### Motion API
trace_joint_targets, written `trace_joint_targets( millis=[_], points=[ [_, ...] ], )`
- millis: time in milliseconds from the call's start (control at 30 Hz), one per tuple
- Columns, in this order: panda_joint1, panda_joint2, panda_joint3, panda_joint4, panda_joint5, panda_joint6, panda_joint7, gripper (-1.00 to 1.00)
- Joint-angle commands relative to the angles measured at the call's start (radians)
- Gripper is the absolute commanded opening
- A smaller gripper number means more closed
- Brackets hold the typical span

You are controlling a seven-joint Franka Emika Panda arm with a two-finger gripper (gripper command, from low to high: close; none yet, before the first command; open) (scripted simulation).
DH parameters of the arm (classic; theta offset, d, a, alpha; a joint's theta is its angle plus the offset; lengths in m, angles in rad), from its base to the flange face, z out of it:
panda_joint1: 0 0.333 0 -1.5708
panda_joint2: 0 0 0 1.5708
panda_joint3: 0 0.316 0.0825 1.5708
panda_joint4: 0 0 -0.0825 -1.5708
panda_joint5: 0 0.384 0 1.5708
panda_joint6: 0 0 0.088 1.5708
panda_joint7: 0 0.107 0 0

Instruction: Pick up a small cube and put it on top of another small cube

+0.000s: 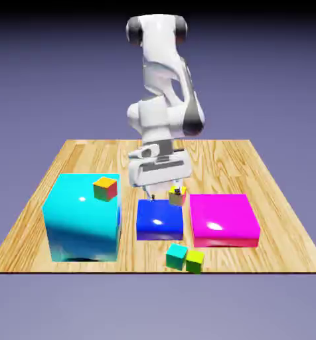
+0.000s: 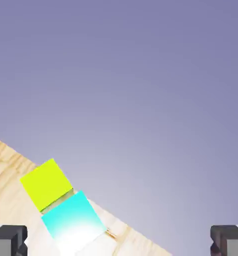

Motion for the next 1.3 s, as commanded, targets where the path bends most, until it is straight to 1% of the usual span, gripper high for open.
trace_joint_targets(
  millis=[0, 567, 633, 833, 867, 900, 1067, 1267],
  points=[
    [0.009, 0.022, -0.007, 0.01, 0.021, -0.008, -0.044, 0.0],
    [0.169, 0.392, -0.126, 0.188, 0.371, -0.152, -0.783, 0.0],
    [0.171, 0.396, -0.128, 0.19, 0.375, -0.154, -0.792, 0.0],
    [0.096, 0.591, -0.001, 0.284, 0.576, -0.066, -0.955, 0.0],
    [0.096, 0.591, -0.001, 0.284, 0.576, -0.066, -0.955, -1.0],
    [0.096, 0.591, -0.001, 0.284, 0.576, -0.066, -0.955, -1.0],
    [0.165, 0.41, -0.118, 0.197, 0.39, -0.147, -0.804, -1.0],
    [0.208, 0.218, -0.318, 0.262, 0.138, -0.398, -0.819, -1.0]
  ],
)
